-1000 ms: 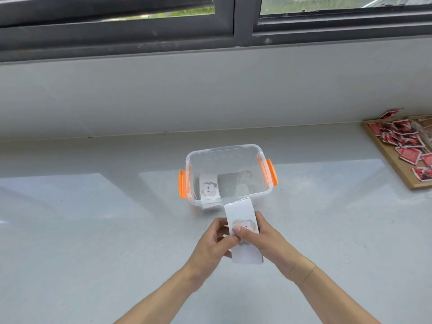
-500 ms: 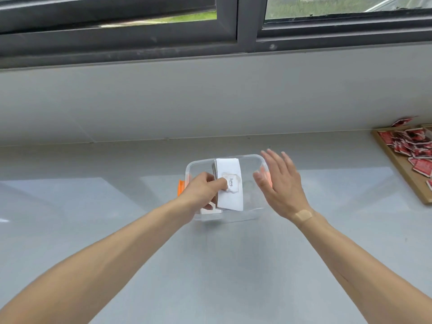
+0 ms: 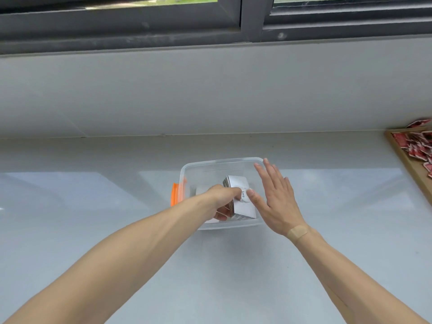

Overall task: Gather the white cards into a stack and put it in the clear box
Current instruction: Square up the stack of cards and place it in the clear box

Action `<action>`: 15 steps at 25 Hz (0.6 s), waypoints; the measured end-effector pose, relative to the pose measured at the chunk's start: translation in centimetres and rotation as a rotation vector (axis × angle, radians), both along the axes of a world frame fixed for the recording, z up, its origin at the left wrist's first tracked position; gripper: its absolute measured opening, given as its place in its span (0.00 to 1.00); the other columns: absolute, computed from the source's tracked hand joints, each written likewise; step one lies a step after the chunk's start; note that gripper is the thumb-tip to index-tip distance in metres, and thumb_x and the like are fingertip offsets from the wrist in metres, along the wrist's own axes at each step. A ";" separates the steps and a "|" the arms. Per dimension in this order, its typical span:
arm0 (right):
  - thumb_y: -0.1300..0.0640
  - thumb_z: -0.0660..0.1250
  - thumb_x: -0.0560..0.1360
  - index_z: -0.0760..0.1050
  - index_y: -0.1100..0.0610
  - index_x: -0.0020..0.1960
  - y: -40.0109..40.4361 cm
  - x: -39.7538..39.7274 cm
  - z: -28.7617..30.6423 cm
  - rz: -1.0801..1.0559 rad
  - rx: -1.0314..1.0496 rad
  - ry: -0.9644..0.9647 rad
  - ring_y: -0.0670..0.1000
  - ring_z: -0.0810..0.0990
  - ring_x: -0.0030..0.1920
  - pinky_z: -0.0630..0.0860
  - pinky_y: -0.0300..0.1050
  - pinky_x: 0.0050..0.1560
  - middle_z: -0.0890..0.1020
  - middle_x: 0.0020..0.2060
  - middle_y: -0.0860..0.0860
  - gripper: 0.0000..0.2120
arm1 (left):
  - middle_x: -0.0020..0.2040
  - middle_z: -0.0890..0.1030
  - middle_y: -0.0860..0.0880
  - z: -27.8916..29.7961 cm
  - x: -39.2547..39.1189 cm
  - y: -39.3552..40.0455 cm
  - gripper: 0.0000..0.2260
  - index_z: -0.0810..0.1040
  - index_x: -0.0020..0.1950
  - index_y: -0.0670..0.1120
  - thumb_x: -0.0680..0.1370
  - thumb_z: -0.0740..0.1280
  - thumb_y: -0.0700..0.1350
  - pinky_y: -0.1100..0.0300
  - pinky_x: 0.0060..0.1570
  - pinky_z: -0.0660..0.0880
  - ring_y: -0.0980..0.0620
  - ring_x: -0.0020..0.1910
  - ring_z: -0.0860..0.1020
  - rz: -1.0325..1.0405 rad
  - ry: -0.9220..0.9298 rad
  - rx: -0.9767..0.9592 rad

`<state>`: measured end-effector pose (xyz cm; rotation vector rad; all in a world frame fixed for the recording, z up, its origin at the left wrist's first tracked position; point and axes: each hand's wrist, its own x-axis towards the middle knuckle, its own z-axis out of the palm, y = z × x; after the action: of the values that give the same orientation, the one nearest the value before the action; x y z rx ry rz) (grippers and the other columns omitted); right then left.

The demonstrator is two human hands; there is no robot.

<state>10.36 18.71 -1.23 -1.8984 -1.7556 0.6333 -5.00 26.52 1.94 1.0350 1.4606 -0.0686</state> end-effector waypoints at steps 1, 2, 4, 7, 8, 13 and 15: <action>0.32 0.47 0.77 0.43 0.37 0.76 0.0 -0.1 -0.1 -0.010 0.008 0.007 0.45 0.42 0.78 0.44 0.59 0.76 0.45 0.79 0.40 0.31 | 0.36 0.79 0.45 -0.3 0.3 0.1 0.11 0.78 0.55 0.42 0.75 0.66 0.46 0.57 0.39 0.75 0.48 0.31 0.77 -0.005 0.006 -0.013; 0.33 0.48 0.77 0.44 0.38 0.77 0.0 -0.1 -0.1 -0.017 0.012 0.016 0.46 0.43 0.78 0.45 0.59 0.76 0.46 0.79 0.41 0.31 | 0.35 0.78 0.46 -0.7 0.6 0.3 0.10 0.77 0.53 0.43 0.75 0.66 0.46 0.58 0.37 0.75 0.48 0.31 0.77 -0.005 0.008 -0.024; 0.34 0.50 0.78 0.45 0.39 0.77 0.0 -0.1 -0.3 -0.027 0.023 0.032 0.46 0.45 0.78 0.46 0.61 0.76 0.47 0.79 0.41 0.31 | 0.34 0.77 0.46 -1.5 1.1 0.4 0.08 0.77 0.53 0.44 0.76 0.67 0.46 0.59 0.36 0.75 0.49 0.29 0.76 -0.003 -0.002 -0.036; 0.35 0.51 0.78 0.46 0.39 0.77 0.1 0.0 -0.4 -0.030 0.035 0.052 0.47 0.46 0.78 0.48 0.62 0.76 0.48 0.79 0.41 0.30 | 0.38 0.79 0.45 -2.8 1.6 0.3 0.13 0.79 0.58 0.40 0.77 0.66 0.46 0.57 0.41 0.76 0.48 0.33 0.77 -0.025 -0.018 -0.067; 0.34 0.50 0.77 0.46 0.39 0.77 0.1 -0.1 -0.4 -0.031 0.038 0.061 0.47 0.46 0.78 0.48 0.62 0.76 0.48 0.79 0.41 0.31 | 0.41 0.79 0.45 -3.1 1.8 0.3 0.14 0.78 0.60 0.39 0.78 0.66 0.46 0.56 0.44 0.75 0.47 0.36 0.77 -0.032 -0.022 -0.074; 0.35 0.51 0.78 0.47 0.42 0.77 0.2 -0.1 -0.3 -0.032 0.061 0.078 0.49 0.48 0.78 0.54 0.64 0.74 0.49 0.79 0.43 0.31 | 0.40 0.78 0.45 -3.9 1.9 0.5 0.11 0.79 0.48 0.43 0.78 0.64 0.50 0.56 0.43 0.73 0.46 0.37 0.74 -0.105 0.012 -0.004; 0.35 0.51 0.78 0.47 0.42 0.78 0.2 -0.1 -0.3 -0.036 0.064 0.085 0.48 0.48 0.78 0.54 0.64 0.74 0.49 0.79 0.43 0.32 | 0.31 0.76 0.48 -4.0 2.0 0.4 0.16 0.77 0.38 0.47 0.77 0.62 0.57 0.58 0.39 0.73 0.47 0.31 0.75 -0.281 0.184 0.149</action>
<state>10.25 18.88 -1.53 -1.8283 -1.6655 0.6275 -3.03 26.96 -2.04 1.3810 1.4921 -0.2659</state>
